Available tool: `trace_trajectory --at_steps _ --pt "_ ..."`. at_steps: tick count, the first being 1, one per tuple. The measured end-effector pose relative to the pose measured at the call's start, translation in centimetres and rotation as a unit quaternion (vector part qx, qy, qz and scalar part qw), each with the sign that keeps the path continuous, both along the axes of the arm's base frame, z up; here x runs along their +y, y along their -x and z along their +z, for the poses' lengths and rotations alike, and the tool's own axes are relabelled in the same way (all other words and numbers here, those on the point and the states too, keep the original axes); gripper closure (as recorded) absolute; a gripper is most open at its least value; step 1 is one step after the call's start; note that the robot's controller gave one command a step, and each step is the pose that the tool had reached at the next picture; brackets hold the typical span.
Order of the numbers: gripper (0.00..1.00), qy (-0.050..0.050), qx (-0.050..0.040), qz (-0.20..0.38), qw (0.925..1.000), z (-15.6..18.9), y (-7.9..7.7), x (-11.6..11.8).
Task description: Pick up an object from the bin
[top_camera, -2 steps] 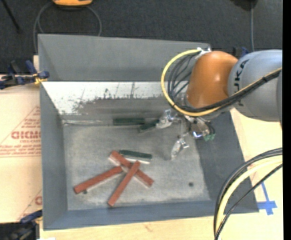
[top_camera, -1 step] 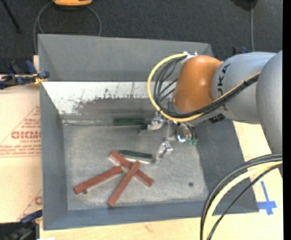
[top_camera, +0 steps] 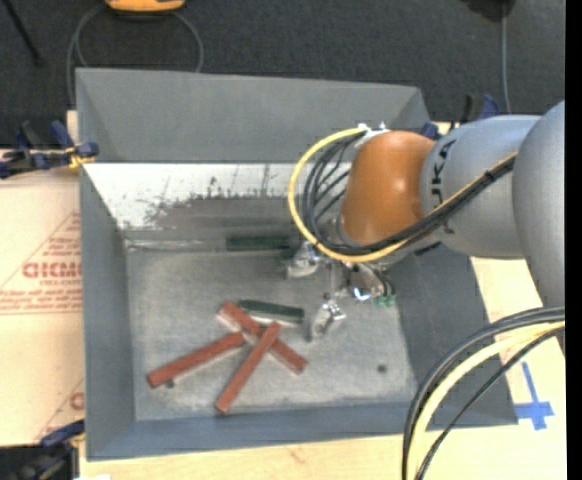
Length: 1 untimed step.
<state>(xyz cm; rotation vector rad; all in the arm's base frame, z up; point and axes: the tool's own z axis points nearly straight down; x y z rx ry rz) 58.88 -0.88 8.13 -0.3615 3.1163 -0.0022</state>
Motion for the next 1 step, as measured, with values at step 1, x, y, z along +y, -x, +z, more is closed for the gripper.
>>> trace_trajectory --at_steps 1 --pt "1.0 -0.001 -0.0008 -0.043 0.9991 0.28 -0.01 5.77"
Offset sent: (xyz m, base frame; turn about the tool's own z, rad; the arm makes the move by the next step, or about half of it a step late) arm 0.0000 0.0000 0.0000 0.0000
